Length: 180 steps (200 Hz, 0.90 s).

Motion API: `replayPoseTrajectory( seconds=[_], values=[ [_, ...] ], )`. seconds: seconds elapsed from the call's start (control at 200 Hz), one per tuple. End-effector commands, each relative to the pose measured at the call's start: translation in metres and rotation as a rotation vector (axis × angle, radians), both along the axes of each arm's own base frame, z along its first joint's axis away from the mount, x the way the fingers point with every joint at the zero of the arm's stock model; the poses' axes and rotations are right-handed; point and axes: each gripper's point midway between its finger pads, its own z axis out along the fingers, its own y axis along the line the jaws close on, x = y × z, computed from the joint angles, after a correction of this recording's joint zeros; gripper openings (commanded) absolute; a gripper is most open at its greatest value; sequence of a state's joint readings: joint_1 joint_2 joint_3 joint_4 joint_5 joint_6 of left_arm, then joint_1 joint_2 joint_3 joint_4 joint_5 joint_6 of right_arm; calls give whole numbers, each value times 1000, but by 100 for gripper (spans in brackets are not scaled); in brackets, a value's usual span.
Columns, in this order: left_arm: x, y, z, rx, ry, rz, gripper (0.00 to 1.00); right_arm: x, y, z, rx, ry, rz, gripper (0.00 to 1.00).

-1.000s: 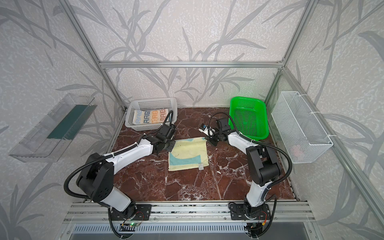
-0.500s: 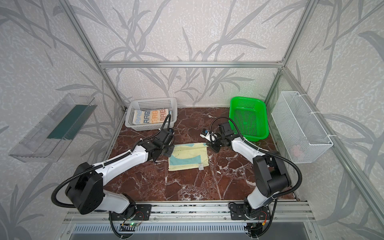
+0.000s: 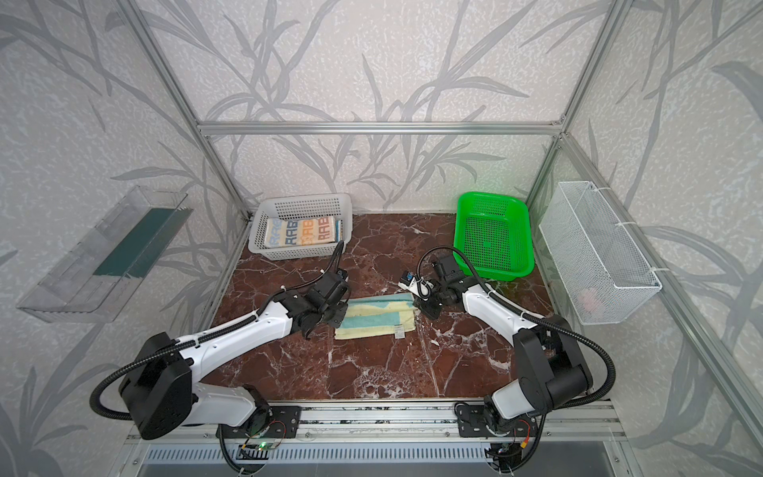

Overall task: Fold and stack the towels
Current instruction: 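Fold the far edge over onto the near half with both grippers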

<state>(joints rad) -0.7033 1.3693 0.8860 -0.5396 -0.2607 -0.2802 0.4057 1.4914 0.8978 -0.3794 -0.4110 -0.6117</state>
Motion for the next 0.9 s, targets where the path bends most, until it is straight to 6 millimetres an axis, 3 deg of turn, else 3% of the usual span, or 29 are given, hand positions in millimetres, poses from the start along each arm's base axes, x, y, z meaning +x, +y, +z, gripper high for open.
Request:
replayPoseTrajectory(
  seconds=[0.0,0.395,0.895],
  values=[
    [-10,15,-1,32,0,59,0,-16,-9,-7,-51,55,-31,0],
    [-19,17,-11,54,11,68,0,-36,-7,-24,-127,126,-39,0],
    [-27,9,-55,74,121,76,0,-35,-4,-55,-207,202,-44,3]
  ],
)
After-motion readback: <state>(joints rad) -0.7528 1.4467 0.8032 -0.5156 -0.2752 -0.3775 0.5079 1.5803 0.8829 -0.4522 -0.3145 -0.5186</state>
